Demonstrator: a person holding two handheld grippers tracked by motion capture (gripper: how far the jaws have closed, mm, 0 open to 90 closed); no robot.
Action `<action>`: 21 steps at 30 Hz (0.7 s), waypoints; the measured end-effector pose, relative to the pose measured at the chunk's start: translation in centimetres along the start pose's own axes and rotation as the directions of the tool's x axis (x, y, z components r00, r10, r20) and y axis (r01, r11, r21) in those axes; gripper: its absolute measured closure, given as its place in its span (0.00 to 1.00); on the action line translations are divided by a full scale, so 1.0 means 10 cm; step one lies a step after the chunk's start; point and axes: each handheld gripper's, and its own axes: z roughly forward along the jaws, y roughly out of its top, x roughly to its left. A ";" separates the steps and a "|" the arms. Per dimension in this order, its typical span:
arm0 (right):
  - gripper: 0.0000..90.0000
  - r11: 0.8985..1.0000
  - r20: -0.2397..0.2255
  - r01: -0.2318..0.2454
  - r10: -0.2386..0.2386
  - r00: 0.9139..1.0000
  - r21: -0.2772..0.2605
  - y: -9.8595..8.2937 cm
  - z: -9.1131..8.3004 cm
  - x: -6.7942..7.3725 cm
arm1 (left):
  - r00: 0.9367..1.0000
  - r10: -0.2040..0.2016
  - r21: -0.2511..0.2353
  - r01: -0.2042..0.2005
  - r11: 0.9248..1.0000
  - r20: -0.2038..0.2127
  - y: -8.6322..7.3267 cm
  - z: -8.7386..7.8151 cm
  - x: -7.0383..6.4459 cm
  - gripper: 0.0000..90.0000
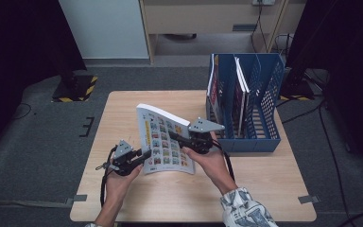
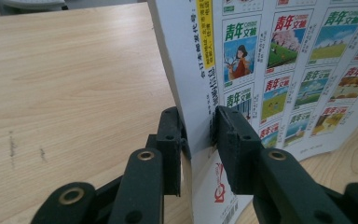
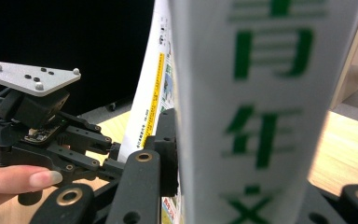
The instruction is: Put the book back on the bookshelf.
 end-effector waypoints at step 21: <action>0.79 0.999 -0.005 0.006 -0.006 1.000 -0.034 0.05 0.03 0.01 | 1.000 0.028 0.000 -0.028 1.000 -0.006 0.01 -0.01 -0.02 0.78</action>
